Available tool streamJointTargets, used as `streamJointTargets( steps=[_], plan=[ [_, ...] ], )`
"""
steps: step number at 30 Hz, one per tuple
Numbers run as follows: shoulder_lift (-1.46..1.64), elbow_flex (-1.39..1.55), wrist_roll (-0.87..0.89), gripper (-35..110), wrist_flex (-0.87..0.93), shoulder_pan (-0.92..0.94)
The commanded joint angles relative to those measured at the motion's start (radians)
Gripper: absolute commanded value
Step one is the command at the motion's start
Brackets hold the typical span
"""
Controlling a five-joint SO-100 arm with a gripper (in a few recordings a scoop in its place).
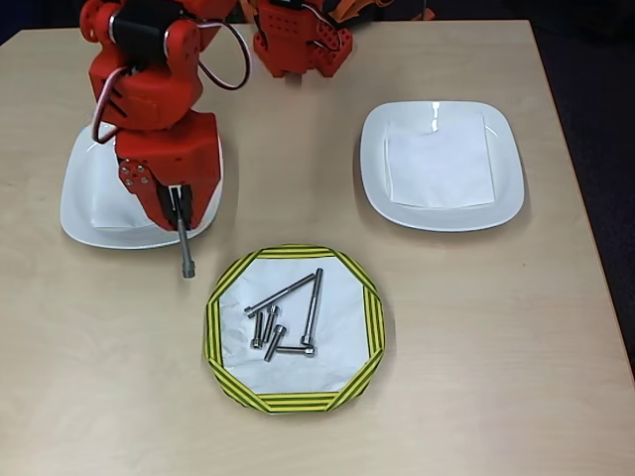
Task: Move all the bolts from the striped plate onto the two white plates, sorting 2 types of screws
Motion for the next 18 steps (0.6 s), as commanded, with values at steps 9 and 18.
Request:
streamJointTargets(
  steps=[9,18],
  plan=[
    [0.291,0.282,-0.074,0,0.021,0.178],
    [0.284,0.443,-0.173,3,-0.089,0.288]
  ],
)
